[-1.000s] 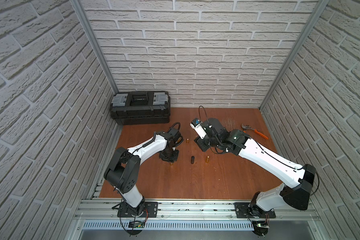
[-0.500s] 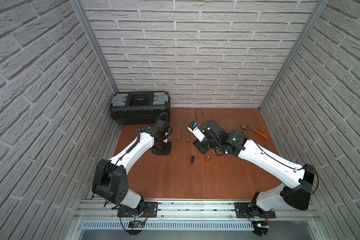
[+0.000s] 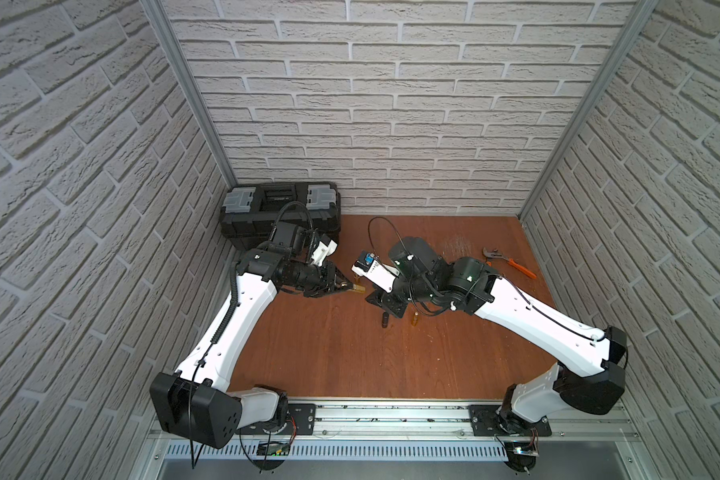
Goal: Open the lipstick cap
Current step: Open the cover of the lipstick.
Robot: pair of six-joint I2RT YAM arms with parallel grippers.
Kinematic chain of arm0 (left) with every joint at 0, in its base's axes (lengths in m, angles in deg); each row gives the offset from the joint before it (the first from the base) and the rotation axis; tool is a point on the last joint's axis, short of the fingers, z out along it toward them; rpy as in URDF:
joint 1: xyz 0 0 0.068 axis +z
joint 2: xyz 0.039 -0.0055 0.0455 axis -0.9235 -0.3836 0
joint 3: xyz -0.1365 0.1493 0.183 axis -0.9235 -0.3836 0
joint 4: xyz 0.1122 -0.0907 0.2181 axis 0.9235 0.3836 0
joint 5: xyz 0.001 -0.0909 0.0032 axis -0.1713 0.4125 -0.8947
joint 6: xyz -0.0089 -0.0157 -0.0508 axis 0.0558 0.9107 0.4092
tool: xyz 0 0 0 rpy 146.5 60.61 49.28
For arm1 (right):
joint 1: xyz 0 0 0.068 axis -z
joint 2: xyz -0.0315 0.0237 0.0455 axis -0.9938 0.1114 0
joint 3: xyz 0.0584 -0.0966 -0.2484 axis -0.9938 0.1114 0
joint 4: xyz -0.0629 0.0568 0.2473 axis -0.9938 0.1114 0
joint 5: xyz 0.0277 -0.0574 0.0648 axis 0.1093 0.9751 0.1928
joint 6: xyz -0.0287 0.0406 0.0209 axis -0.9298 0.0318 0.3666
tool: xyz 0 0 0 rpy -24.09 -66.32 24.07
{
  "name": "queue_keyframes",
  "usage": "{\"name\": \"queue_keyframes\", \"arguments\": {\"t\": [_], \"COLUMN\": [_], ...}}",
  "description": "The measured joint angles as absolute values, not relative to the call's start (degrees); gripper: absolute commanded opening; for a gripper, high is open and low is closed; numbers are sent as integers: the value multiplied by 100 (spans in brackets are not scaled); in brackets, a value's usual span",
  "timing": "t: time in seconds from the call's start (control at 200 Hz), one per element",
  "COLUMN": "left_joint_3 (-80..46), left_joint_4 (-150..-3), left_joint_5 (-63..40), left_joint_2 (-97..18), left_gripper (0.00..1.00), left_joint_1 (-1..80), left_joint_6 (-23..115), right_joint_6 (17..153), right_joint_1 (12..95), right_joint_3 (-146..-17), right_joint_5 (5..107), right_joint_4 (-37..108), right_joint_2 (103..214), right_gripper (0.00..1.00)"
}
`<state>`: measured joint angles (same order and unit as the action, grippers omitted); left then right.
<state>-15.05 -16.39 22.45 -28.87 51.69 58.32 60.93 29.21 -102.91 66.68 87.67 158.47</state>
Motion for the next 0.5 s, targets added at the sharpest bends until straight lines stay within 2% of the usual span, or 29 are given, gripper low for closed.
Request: {"name": "queue_keyframes", "arguments": {"t": [0.245,0.5], "left_joint_3": [-1545,-1765], "left_joint_4": [-1781,-1825], "left_joint_5": [2859,2931], "left_joint_2": [-2524,-2472], "left_gripper": [20,18], "left_joint_1": [5169,5196], "left_joint_6": [6015,6098], "right_joint_6": [5837,5682], "right_joint_1": [2926,2952], "right_joint_3": [-10320,-10414], "right_joint_5": [6644,6648], "right_joint_4": [8948,8955], "right_joint_2": [16087,16284], "right_gripper": [40,40]}}
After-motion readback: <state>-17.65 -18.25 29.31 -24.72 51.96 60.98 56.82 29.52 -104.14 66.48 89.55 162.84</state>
